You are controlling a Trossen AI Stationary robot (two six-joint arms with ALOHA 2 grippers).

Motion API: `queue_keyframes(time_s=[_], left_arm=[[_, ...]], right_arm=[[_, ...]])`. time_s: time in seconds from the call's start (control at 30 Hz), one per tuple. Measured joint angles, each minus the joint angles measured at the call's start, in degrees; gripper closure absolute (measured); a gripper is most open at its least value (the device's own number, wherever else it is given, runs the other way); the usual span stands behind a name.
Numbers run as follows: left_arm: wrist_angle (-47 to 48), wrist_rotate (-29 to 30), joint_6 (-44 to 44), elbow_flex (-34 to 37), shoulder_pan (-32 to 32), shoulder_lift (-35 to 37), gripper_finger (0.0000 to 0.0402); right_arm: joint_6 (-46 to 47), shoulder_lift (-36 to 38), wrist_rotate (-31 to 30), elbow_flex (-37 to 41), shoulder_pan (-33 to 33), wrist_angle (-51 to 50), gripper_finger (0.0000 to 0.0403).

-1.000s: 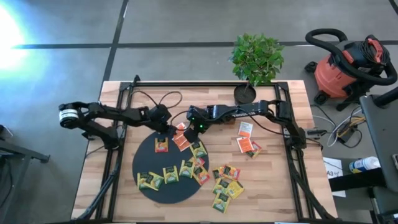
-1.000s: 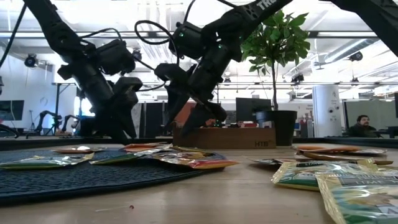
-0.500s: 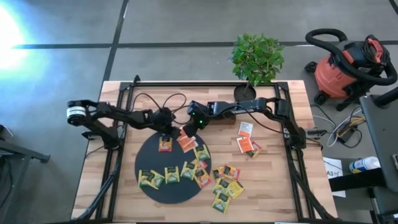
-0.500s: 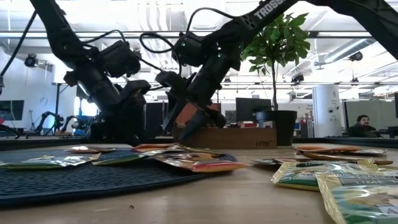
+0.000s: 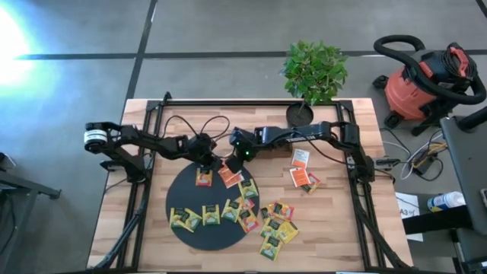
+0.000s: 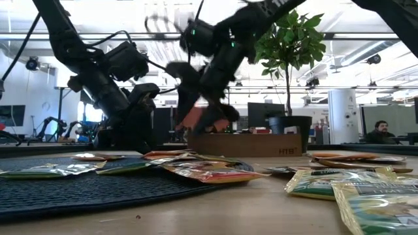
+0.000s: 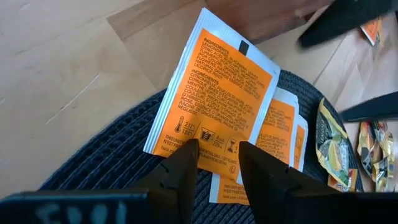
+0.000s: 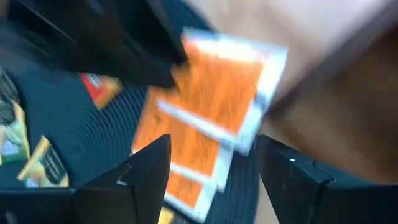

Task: Pick & Place Tea
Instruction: Put the white tea bag into the left section of the brown wooden organizer

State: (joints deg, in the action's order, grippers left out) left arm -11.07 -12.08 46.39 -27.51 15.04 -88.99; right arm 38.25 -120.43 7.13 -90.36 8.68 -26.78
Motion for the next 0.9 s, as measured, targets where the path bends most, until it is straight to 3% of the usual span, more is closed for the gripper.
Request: queue_keyframes(time_s=[0.17, 0.33, 0.53, 0.67, 0.9], left_arm=[[0.08, 0.03, 0.02, 0.0, -0.02, 0.16, 0.0278], [0.26, 0.02, 0.07, 0.05, 0.0, 0.2, 0.0278], [0.27, 0.07, 0.0, 0.11, 0.0, 0.2, 0.0278], [-0.15, 0.07, -0.14, 0.16, 0.0, 0.2, 0.0278], [-0.66, -0.11, -1.29, 0.18, -0.64, 0.2, 0.0278]], right_arm=[[-6.61, 0.8, -5.5, -0.94, 1.8, -5.5, 0.0175], [-8.09, 3.16, -5.9, -0.91, 2.82, -11.08, 0.0175], [0.61, 7.83, -0.62, 0.55, -2.02, -17.04, 0.0175], [6.88, 5.78, -0.71, 4.01, -4.97, -16.19, 0.0175], [11.94, 2.88, -3.5, 8.6, -4.39, -11.15, 0.0175]])
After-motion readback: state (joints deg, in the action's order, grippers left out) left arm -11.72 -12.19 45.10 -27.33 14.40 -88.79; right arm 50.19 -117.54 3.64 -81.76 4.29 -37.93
